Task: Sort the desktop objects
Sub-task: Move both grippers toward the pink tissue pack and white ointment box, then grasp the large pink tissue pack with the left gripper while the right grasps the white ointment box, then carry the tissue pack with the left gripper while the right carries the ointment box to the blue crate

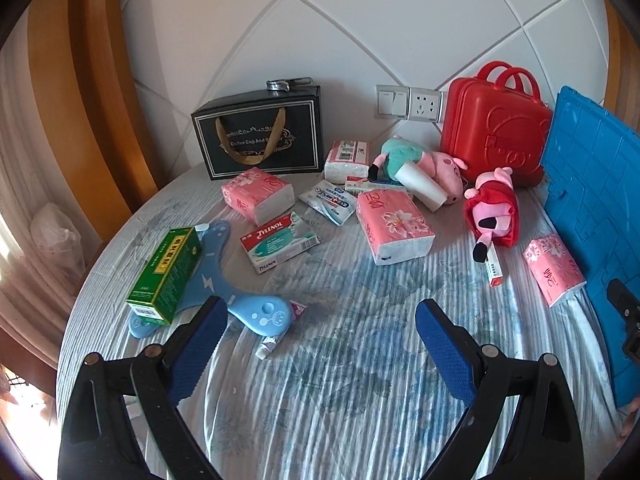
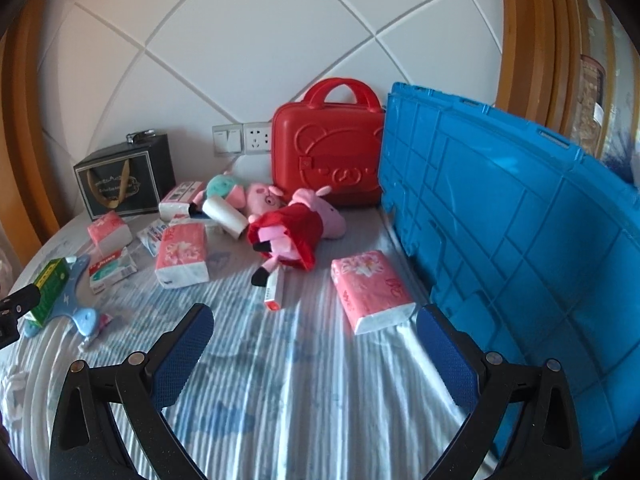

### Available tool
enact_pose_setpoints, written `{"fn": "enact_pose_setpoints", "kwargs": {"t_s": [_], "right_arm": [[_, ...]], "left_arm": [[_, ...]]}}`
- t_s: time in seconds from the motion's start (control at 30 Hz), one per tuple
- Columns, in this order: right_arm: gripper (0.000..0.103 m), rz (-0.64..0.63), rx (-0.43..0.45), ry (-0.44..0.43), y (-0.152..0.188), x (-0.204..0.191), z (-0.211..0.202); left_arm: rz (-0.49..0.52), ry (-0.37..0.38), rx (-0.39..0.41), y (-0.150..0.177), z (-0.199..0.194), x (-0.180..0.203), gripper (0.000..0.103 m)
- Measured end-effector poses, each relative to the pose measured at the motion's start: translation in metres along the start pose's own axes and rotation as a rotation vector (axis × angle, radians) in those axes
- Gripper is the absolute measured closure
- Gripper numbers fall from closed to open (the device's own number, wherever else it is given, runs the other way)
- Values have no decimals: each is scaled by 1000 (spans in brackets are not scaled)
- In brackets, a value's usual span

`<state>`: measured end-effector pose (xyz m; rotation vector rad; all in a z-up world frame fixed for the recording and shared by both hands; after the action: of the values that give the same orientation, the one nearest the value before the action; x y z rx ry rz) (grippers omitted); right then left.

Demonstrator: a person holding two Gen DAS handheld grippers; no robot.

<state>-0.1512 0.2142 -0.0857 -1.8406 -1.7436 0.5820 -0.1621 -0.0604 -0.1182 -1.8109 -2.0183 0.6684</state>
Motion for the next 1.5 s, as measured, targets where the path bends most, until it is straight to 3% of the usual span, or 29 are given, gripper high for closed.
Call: {"fn": "enact_pose_setpoints", "kwargs": {"t_s": [0.27, 0.67, 0.83, 0.93, 1.0, 1.07, 1.1, 1.2, 1.4, 1.5], "right_arm": [[0, 10, -115, -10, -17, 2, 91], [0, 10, -208, -61, -38, -25, 187], [0, -3, -234, -88, -41, -35, 208], [0, -17, -246, -68, -37, -42, 217], [1, -10, -254, -86, -35, -43, 222], [16, -13, -265, -82, -32, -46, 226], [30, -14, -272, -81, -31, -46, 229], [54, -8, -302, -92, -26, -48, 237], [66, -37, -304, -103, -19, -53, 242], [85, -58, -297, -100, -15, -56, 239]], "left_arm": [[56, 22, -109, -36, 94, 41, 7], [62, 92, -180, -107, 199, 101, 7], [59, 96, -239, -108, 231, 114, 7], [67, 51, -273, -101, 245, 111, 7], [64, 46, -306, -93, 253, 105, 14], [48, 68, -291, -89, 250, 99, 17], [46, 64, -284, -87, 247, 97, 18], [38, 69, -279, -77, 236, 93, 19], [61, 38, -279, -46, 212, 96, 19], [76, 34, -277, -34, 202, 99, 20]]}}
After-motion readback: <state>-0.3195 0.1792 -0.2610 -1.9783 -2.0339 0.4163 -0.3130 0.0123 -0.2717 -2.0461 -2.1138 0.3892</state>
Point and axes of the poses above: each gripper's, at about its wrist camera, not at the fingertips, and z roughly the way its jaws point, x to its right, y to its underside, the point moved 4 cm from there along z, roughly the way its jaws point, and after that the axes turned 11 degrees about -x, right-handed, at the moved point
